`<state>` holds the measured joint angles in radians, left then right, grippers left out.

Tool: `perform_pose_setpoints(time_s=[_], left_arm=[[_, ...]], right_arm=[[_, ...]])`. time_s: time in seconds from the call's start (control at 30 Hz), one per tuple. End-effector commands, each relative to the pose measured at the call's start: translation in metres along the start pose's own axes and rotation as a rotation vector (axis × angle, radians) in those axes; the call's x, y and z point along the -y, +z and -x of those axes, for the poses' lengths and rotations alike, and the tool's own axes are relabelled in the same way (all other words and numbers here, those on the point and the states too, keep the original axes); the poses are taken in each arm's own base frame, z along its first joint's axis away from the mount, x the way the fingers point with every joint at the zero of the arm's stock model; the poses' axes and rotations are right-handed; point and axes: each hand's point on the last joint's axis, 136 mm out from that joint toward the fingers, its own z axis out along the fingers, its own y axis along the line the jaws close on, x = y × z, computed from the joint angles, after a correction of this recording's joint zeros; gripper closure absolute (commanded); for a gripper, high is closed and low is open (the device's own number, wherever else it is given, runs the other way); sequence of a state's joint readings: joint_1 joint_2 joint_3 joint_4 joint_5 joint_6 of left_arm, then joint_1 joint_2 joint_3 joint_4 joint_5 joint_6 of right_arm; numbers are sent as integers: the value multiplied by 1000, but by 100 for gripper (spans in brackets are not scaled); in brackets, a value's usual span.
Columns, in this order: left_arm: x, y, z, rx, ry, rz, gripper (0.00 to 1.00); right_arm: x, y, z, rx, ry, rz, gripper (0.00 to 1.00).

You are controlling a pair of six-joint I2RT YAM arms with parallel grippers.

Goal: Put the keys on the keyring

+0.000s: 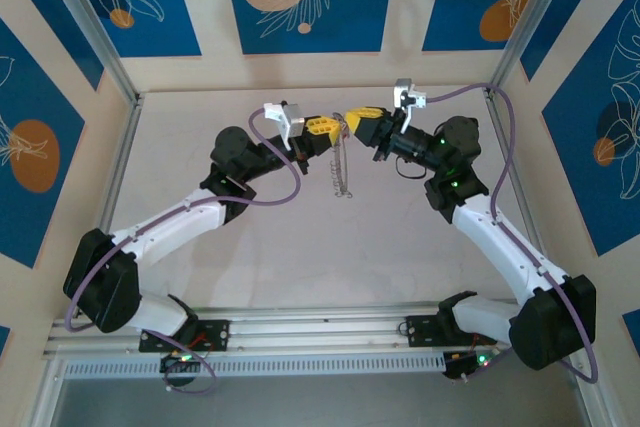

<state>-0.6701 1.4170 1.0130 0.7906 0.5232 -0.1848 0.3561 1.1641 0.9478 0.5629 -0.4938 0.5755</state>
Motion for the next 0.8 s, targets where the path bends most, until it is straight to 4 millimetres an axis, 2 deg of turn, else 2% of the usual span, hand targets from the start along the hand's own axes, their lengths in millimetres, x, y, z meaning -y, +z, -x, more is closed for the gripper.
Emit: perform_pose_setpoints(time_s=[0.0, 0.17, 0.33, 0.6, 0.77], left_arm=[[15, 5, 36, 93, 56, -52, 100], [16, 5, 39, 104, 57, -53, 100], [15, 5, 38, 101, 58, -52, 100], [12, 7, 33, 91, 56, -42, 100], [13, 8, 32, 89, 55, -48, 100]], right_arm=[[10, -4, 0, 16, -2, -37, 100], [19, -11, -5, 15, 21, -63, 100], [17, -12, -6, 15, 26, -58, 100], [-2, -22, 11, 54, -13, -40, 100], [-14, -18, 18, 59, -26, -1, 100]])
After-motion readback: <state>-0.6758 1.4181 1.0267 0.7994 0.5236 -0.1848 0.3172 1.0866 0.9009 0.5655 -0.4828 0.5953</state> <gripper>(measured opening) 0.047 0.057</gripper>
